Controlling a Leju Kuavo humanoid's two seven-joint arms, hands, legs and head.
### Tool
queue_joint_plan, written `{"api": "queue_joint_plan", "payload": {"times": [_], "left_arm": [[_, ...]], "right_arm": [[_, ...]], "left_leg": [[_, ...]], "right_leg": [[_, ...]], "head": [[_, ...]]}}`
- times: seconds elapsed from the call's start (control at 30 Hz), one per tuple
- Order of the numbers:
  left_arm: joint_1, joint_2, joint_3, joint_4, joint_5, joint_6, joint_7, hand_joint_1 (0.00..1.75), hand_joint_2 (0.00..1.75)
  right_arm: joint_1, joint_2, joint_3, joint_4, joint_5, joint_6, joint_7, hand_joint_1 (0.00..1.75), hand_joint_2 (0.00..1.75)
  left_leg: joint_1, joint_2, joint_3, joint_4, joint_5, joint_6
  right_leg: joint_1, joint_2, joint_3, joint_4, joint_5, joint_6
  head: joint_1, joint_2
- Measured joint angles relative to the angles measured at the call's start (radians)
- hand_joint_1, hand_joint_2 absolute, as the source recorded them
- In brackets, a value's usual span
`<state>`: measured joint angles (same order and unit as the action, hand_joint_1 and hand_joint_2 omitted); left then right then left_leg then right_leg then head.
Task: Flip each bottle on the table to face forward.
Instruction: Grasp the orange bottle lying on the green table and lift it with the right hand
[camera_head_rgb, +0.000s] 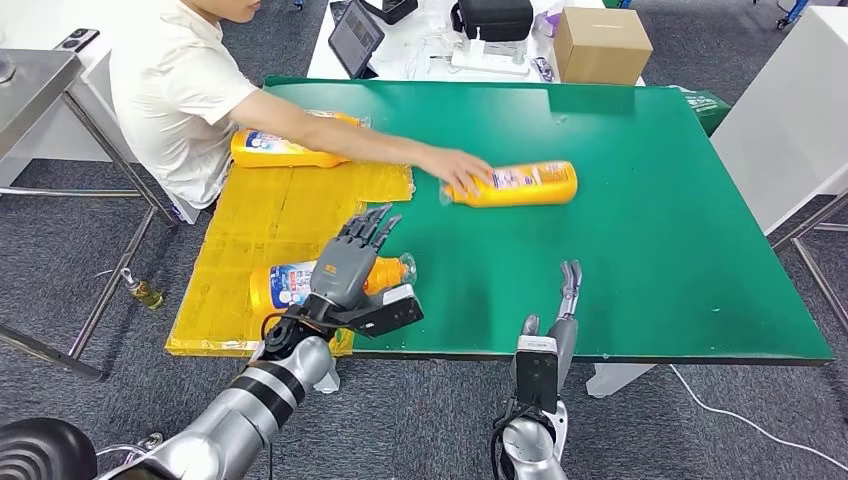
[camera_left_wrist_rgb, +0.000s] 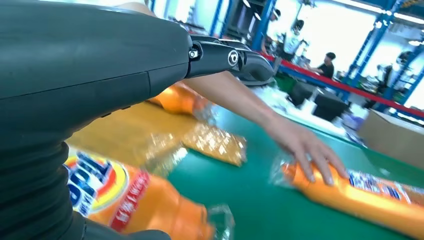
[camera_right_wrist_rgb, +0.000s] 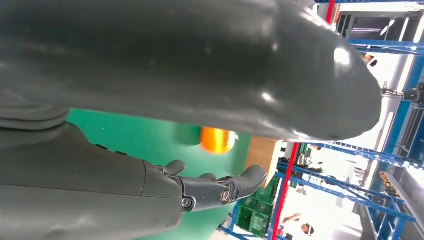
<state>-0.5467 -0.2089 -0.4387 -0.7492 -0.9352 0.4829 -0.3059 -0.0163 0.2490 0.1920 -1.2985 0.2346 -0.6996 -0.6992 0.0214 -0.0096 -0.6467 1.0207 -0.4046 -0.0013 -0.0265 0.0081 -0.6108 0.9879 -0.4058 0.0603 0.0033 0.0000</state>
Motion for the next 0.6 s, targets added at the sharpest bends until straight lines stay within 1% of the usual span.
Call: {"api": "queue_joint_plan", "payload": {"times": [0.17, 0.4, 0.47, 0.53, 0.6], "left_arm": [[0.052, 0.018, -0.038, -0.084, 0.088, -0.087, -0.026, 0.0, 1.75], [0.083, 0.038, -0.069, -0.154, 0.131, -0.108, -0.036, 0.0, 1.75], [0.094, 0.043, -0.078, -0.183, 0.175, -0.104, -0.048, 0.0, 1.75], [0.111, 0.042, -0.081, -0.219, 0.253, -0.093, -0.069, 0.0, 1.75], [0.133, 0.038, -0.082, -0.261, 0.371, -0.084, -0.092, 0.0, 1.75]], "right_arm": [[0.0, -0.004, -0.002, 0.0, 0.001, 0.0, 0.0, 0.0, 0.0], [0.0, -0.008, -0.002, 0.0, 0.01, 0.0, 0.0, 0.0, 0.0], [-0.001, -0.008, -0.003, 0.001, 0.012, 0.0, 0.0, 0.0, 0.87], [-0.007, -0.01, -0.002, 0.01, -0.01, 0.003, 0.0, 0.0, 1.75], [-0.017, -0.019, 0.004, 0.034, -0.019, 0.006, 0.0, 0.0, 1.75]], "left_leg": [[0.0, 0.0, 0.0, 0.0, 0.0, 0.0], [0.0, 0.0, 0.0, 0.0, 0.0, 0.0], [0.0, 0.0, 0.0, 0.0, 0.0, 0.0], [0.0, 0.0, 0.0, 0.0, 0.0, 0.0], [0.0, 0.0, 0.0, 0.0, 0.0, 0.0]], "right_leg": [[0.0, 0.0, 0.0, 0.0, 0.0, 0.0], [0.0, 0.0, 0.0, 0.0, 0.0, 0.0], [0.0, 0.0, 0.0, 0.0, 0.0, 0.0], [0.0, 0.0, 0.0, 0.0, 0.0, 0.0], [0.0, 0.0, 0.0, 0.0, 0.0, 0.0]], "head": [[0.0, 0.0], [0.0, 0.0], [0.0, 0.0], [0.0, 0.0], [0.0, 0.0]]}}
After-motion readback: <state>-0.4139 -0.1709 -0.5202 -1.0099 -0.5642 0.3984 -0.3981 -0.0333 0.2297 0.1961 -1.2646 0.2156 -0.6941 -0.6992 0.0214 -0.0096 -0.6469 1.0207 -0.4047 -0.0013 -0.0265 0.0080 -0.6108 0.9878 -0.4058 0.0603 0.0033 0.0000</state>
